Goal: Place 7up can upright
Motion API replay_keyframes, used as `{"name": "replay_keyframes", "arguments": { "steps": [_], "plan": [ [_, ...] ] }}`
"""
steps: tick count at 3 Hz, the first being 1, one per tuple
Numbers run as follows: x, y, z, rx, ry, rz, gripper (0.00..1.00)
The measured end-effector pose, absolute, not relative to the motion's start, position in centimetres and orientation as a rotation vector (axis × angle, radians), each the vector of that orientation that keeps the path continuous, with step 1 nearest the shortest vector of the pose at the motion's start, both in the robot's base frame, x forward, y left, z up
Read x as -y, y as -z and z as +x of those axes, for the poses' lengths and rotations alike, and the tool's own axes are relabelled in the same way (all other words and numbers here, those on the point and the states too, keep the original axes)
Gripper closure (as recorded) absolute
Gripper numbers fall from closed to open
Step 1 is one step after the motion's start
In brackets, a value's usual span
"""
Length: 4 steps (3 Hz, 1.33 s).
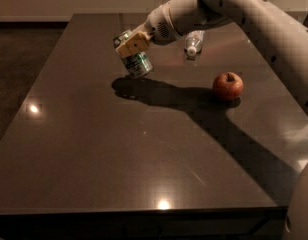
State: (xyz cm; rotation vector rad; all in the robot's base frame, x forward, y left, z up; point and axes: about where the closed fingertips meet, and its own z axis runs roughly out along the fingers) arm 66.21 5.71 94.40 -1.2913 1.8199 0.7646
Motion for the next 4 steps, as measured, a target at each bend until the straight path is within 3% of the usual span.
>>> {"name": "replay_keyframes", "arguments": {
  "steps": [4],
  "plan": [
    [-10.0, -93.3, 67.3, -1.574, -0.871, -1.223, 1.00]
  ]
}}
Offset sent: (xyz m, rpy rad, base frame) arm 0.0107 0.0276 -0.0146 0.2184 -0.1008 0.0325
